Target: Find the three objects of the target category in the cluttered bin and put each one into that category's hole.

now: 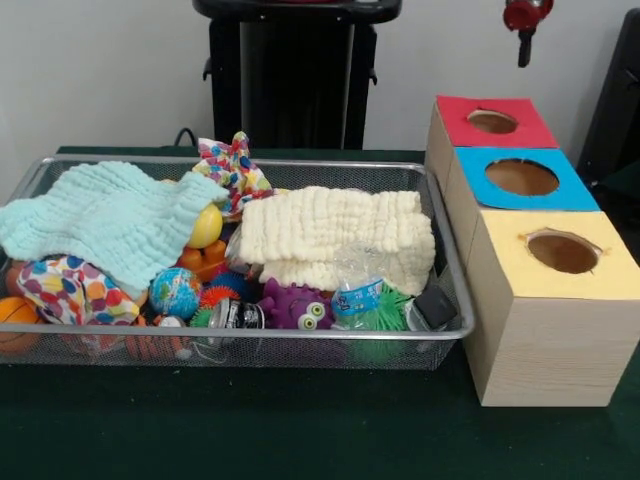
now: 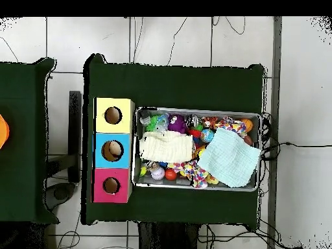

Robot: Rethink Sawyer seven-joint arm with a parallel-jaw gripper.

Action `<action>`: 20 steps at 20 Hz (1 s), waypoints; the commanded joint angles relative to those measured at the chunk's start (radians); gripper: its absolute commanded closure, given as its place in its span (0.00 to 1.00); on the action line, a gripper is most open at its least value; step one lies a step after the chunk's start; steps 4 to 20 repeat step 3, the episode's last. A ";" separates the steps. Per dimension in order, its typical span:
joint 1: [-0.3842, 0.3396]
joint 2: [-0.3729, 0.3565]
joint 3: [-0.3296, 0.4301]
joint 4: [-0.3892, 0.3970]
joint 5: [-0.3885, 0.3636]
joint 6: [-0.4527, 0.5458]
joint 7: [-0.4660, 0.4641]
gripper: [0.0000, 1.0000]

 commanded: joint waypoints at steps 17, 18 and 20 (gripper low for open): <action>0.237 -0.158 0.097 -0.010 0.211 0.166 0.357 1.00; 0.237 -0.158 0.097 -0.010 0.211 0.166 0.357 1.00; 0.237 -0.158 0.097 -0.010 0.211 0.166 0.357 1.00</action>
